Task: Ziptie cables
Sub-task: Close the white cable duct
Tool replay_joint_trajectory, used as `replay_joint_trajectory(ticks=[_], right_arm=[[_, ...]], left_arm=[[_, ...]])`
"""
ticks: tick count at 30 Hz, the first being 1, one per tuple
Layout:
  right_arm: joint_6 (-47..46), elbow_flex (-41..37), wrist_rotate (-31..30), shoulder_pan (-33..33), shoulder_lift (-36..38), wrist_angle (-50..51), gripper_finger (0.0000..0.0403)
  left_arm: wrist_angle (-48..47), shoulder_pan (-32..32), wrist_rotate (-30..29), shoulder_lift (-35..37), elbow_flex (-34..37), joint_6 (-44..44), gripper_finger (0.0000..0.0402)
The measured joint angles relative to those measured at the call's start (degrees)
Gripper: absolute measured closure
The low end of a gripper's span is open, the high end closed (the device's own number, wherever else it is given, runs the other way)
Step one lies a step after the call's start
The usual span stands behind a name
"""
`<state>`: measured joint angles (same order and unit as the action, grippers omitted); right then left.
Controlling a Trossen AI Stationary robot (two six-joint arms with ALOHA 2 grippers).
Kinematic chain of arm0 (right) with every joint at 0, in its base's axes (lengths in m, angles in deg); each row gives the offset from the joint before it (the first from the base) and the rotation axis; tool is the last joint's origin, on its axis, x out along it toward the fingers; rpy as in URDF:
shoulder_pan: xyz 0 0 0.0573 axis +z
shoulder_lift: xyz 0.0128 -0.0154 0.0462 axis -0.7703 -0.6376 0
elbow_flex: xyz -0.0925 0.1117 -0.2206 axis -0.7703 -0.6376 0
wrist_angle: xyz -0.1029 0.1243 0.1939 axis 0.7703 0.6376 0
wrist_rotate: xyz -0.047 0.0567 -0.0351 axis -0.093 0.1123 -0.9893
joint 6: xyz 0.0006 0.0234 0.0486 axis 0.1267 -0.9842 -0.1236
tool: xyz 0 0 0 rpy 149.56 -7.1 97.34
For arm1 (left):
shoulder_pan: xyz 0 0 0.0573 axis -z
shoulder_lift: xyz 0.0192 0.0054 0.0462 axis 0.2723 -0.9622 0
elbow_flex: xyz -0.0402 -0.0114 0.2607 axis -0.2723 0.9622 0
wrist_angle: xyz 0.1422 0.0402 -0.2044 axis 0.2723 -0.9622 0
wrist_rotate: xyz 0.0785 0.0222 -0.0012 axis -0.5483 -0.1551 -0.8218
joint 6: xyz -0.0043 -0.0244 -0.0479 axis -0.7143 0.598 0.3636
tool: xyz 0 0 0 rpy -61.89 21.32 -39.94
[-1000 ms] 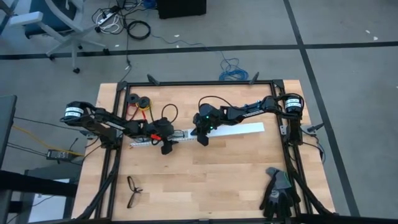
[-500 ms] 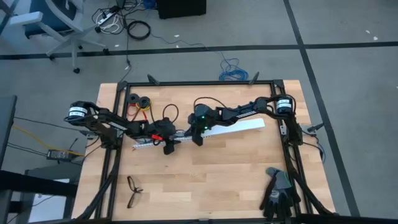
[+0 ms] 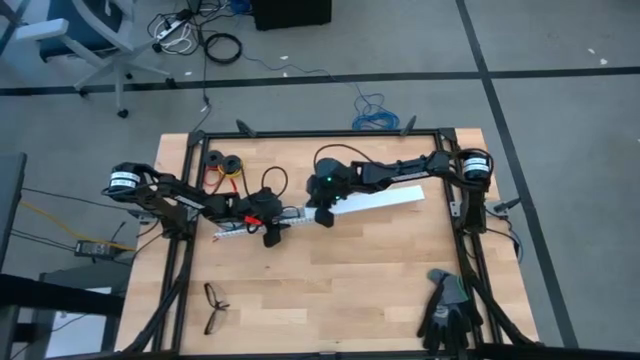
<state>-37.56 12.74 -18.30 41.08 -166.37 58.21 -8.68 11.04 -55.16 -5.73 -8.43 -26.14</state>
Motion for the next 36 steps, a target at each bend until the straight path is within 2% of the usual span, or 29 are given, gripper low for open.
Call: replay_joint_trajectory(ticks=[3, 6, 13, 20, 29, 36], right_arm=[[-0.81, 0.03, 0.12, -0.3, -0.08, 7.44, 0.0403], [-1.19, 0.11, 0.66, -0.09, -1.68, 8.78, 0.0403], [-2.1, 0.15, 2.47, 1.71, -5.62, -2.51, 0.0403], [-2.62, 0.13, 3.05, 1.71, -7.15, -6.76, 0.0403], [-2.36, -0.04, 3.06, 1.71, -6.6, -7.88, 0.0403], [-1.97, -0.04, 3.02, 1.53, -5.73, -8.22, 0.0403]], left_arm=[[0.21, 0.0, -0.02, 0.0, 0.02, -0.49, 0.016], [0.35, 0.0, 0.0, 0.0, 0.06, -1.46, 0.016], [0.7, 0.0, 0.1, -0.07, -0.26, -1.66, 0.016], [0.75, 0.0, 0.22, -0.11, -0.71, -0.79, 0.0156], [1.99, 0.0, 0.46, 0.11, -1.13, 1.73, 0.0105], [2.73, 0.0, 0.55, 0.09, -1.03, 0.23, 0.0067]])
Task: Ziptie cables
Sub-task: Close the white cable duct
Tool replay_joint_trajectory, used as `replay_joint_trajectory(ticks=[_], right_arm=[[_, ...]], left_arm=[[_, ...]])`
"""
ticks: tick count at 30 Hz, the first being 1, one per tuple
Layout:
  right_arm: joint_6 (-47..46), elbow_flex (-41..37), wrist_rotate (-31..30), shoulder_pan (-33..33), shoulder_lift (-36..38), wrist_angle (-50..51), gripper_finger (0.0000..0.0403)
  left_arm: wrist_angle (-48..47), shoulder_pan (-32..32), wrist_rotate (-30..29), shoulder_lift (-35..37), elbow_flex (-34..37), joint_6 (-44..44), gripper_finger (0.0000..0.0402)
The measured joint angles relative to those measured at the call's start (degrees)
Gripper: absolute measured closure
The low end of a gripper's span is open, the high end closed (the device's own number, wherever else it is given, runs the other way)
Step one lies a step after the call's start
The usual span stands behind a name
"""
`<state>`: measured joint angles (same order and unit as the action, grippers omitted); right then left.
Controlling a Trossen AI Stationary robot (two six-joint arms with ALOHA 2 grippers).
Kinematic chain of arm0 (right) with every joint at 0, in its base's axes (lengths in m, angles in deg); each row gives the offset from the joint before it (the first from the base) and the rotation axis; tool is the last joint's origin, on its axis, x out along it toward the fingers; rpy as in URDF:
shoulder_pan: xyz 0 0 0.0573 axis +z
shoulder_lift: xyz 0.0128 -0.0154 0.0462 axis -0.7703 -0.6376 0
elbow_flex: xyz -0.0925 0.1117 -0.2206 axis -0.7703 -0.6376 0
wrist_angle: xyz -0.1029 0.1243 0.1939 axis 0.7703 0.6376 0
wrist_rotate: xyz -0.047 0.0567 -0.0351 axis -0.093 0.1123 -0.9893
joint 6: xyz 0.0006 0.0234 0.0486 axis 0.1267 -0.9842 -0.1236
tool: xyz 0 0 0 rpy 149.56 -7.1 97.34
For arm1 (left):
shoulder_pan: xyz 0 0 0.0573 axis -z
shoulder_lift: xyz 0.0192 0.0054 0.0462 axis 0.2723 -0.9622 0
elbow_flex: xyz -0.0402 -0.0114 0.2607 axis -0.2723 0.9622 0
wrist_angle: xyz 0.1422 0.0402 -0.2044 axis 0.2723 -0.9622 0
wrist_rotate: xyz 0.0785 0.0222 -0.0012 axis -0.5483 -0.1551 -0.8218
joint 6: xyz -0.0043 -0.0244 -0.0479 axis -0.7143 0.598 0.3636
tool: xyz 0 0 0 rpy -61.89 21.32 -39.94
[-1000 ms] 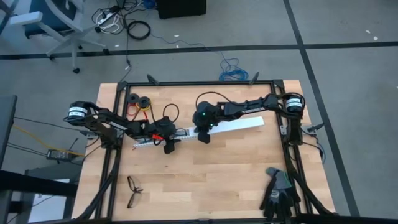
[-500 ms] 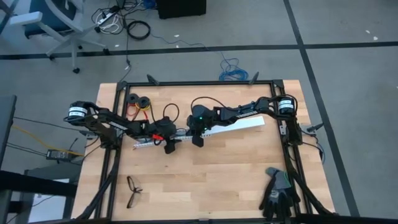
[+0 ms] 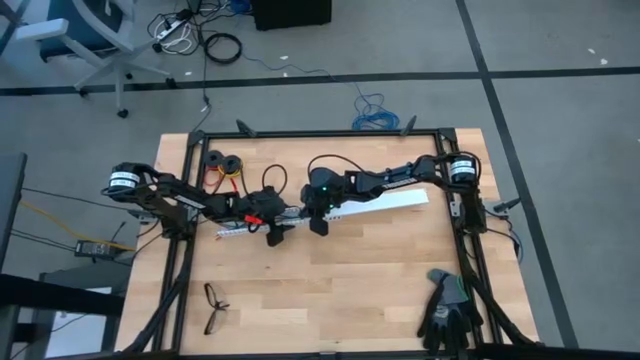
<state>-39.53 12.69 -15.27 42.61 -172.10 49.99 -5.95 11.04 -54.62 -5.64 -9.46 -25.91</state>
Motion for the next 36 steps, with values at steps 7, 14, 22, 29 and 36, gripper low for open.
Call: replay_joint_trajectory(ticks=[7, 14, 22, 29, 36], right_arm=[[0.37, 0.0, -0.09, -1.25, 3.74, 1.77, 0.0403], [1.57, 0.06, -0.63, -2.3, 5.33, 10.32, 0.0403], [1.84, 0.08, -0.62, -2.31, 5.47, 12.32, 0.0403], [2.12, 0.13, -2.98, -1.99, 7.55, 15.61, 0.0403], [1.9, 0.13, -4.12, -0.83, 7.8, 19.35, 0.0403]], left_arm=[[1.95, 0.0, 0.31, -0.02, 0.09, -1.74, 0.0076], [3.92, 0.0, 0.48, -0.04, 0.11, -1.89, 0.0095], [9.73, 0.0, 0.44, -5.45, -0.69, -1.89, 0.0097], [10.78, 0.0, 0.44, -10.71, -4.92, -3.63, 0.0097], [10.51, 0.0, 0.43, -11.54, -5.27, -4.64, 0.0112]])
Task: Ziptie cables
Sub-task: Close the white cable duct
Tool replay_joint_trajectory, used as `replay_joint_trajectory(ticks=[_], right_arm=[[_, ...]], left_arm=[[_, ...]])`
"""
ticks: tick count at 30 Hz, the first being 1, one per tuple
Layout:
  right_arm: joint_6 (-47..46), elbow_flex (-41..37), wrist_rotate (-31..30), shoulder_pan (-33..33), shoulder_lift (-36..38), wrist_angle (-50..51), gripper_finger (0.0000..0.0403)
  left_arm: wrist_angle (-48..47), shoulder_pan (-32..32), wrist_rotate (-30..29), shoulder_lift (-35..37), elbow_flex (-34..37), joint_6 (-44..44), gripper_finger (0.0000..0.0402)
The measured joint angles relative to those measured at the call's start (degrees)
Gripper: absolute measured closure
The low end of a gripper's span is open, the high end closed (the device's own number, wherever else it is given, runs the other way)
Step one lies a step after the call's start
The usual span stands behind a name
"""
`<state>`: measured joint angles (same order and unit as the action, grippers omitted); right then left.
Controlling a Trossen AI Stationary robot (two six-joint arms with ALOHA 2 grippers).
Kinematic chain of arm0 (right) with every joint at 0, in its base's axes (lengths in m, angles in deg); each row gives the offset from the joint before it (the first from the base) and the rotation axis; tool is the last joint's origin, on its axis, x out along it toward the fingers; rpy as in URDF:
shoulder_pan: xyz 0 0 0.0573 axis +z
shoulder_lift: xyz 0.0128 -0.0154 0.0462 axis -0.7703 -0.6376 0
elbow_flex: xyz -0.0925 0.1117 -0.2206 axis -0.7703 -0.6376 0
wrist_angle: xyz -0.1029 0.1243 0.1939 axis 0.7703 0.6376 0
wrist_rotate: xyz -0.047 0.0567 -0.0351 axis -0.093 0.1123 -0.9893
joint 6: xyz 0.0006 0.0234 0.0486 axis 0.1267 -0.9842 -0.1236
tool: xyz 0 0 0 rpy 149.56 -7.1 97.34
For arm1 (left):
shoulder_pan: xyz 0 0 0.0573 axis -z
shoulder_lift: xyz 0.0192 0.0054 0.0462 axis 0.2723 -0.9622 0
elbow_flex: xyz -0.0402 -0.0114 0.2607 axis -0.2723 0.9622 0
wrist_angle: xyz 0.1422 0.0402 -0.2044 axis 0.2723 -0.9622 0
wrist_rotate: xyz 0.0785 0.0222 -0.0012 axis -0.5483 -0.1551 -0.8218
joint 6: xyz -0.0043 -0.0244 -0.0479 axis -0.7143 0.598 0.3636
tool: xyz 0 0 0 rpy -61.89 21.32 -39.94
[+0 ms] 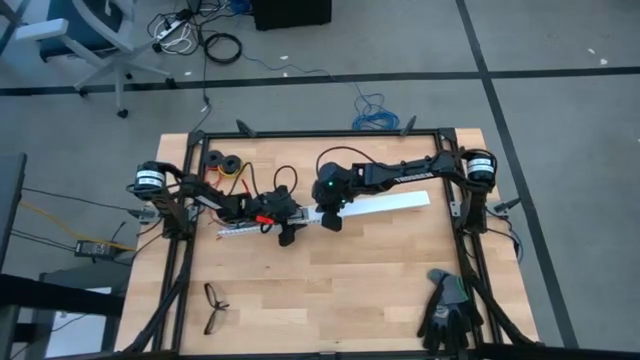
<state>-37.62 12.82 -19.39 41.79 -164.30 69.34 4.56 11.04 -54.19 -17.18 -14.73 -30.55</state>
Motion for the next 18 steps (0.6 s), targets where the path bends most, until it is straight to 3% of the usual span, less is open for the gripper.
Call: replay_joint_trajectory(ticks=[9, 18], right_arm=[[-2.17, -0.02, -2.01, 0.66, -1.81, 1.66, 0.0403], [-4.75, 1.03, 3.63, 1.31, -9.06, -12.44, 0.0403]], left_arm=[[0.16, 0.0, 0.01, 0.07, 0.02, 0.0, 0.0172], [0.2, 0.0, -0.01, 0.11, 0.13, -0.13, 0.0165]])
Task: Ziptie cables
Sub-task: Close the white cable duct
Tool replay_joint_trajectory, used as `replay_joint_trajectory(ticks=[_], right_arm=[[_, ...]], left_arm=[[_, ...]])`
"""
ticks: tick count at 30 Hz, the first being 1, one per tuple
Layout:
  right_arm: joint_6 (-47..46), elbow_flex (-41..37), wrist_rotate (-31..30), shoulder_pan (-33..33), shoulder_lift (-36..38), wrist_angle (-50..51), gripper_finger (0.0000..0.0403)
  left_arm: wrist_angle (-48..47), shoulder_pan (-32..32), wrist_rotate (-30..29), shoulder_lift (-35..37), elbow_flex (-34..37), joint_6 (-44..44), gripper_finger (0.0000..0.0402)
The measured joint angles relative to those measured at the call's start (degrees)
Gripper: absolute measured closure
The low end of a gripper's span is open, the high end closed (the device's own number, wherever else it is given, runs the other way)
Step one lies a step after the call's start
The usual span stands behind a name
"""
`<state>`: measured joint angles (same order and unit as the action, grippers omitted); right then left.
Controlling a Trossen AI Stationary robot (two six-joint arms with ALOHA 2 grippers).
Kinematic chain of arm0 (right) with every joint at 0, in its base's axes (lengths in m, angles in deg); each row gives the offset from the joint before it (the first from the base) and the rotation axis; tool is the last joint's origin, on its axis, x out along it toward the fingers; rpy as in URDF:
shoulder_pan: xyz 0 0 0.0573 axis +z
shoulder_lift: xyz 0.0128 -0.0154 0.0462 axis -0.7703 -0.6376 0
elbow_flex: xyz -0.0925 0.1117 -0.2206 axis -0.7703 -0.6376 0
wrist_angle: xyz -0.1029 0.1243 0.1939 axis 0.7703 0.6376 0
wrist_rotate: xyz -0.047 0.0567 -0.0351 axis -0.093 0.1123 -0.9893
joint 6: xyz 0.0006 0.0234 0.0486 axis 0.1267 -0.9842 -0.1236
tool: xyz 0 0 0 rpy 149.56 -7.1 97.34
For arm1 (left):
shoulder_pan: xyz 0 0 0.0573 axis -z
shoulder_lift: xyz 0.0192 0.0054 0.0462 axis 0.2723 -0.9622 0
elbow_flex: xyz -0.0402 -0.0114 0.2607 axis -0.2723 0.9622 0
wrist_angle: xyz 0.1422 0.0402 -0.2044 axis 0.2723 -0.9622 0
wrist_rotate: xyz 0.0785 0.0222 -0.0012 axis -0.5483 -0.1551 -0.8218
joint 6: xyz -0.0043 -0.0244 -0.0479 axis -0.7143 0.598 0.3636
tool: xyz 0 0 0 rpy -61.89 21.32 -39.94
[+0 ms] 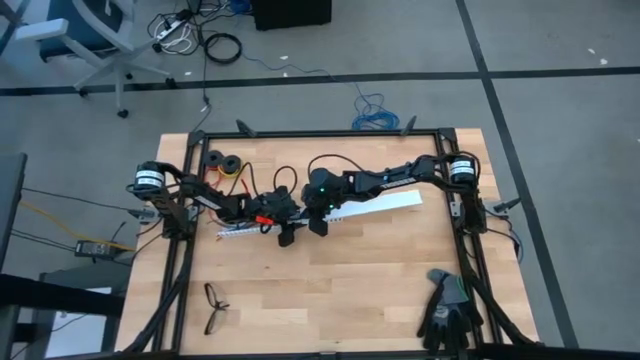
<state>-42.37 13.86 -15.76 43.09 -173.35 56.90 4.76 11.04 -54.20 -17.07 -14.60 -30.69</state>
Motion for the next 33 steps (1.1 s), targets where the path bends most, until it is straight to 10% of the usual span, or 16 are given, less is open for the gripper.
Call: replay_joint_trajectory(ticks=[33], right_arm=[[0.0, 0.02, 0.45, -0.97, 0.01, 0.96, 0.0403]], left_arm=[[-10.23, 0.13, 1.56, 8.5, 4.26, 6.1, 0.0106]])
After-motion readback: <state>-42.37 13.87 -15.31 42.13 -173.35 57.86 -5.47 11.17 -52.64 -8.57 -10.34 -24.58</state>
